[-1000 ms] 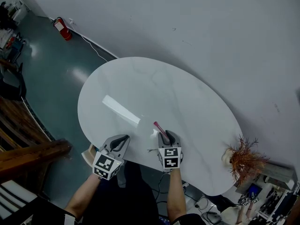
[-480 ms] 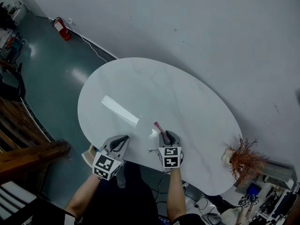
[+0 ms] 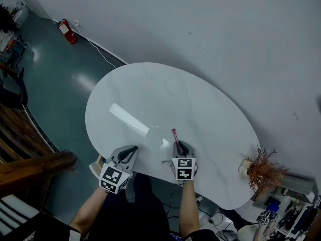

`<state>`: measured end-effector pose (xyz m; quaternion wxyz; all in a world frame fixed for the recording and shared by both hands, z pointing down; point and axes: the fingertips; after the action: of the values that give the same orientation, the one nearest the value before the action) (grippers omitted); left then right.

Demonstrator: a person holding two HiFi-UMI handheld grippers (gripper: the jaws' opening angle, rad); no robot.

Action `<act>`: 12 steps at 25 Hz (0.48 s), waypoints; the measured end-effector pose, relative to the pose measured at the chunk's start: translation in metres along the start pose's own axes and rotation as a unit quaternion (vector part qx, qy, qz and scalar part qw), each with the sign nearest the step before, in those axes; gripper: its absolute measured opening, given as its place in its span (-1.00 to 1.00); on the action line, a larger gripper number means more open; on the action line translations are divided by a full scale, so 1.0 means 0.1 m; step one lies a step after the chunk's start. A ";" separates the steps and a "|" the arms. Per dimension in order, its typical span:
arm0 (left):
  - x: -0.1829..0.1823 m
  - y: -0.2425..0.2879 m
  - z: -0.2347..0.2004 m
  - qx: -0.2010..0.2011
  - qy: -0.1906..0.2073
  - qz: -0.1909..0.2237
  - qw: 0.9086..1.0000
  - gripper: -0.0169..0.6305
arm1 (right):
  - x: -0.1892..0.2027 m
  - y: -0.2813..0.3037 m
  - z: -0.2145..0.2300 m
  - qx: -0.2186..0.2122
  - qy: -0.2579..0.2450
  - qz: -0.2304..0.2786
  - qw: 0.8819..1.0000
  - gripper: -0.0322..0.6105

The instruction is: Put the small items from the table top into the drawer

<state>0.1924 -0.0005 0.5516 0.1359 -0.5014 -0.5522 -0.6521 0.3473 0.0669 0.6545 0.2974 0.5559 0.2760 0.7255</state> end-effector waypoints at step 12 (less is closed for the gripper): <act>-0.15 -0.35 -0.23 -0.010 0.003 0.027 1.000 -0.87 | -0.41 -0.31 -0.32 0.019 -0.014 0.062 0.998 -0.70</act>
<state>0.1623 -0.0133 0.5212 0.1503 -0.5158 -0.5314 -0.6549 0.3287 0.0553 0.5976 0.2446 0.5875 0.2507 0.7295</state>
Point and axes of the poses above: the fingertips, and each gripper's own axes: y forward along the fingers, z to its right, x out of its underside, and after that the axes turned 12 degrees about -x, right-handed
